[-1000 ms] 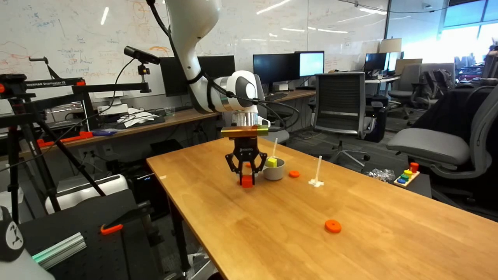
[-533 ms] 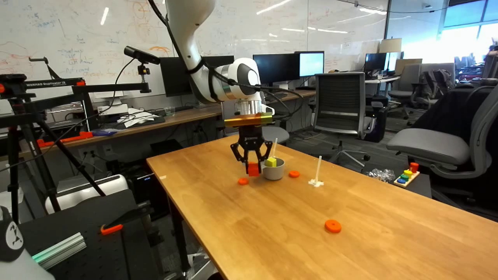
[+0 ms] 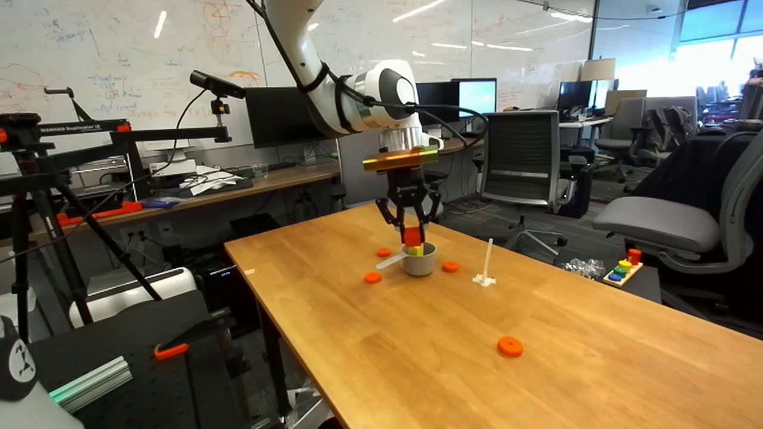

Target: Put the blocks in the grey cup

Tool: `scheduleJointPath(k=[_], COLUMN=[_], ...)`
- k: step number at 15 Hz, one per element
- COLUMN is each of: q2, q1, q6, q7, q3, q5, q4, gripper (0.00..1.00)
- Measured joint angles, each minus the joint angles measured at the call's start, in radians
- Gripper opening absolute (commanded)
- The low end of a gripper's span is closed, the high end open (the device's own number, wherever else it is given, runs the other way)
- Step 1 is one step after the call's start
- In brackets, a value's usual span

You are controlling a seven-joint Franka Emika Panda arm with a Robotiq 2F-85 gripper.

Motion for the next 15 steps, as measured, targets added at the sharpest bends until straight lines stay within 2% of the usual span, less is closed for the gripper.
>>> scheduleJointPath(k=[5,11,15], q2=[0.058,0.192,0.273], q1=[0.004,0.031,0.044], q6=[-0.045,-0.091,-0.092], q7=[0.025,0.072,0.076], q3=[0.0,0.001,0.004], q5=[0.048,0.055,0.079], q4=[0.148,0.363,0.464], gripper=[0.13,0.13,0.13])
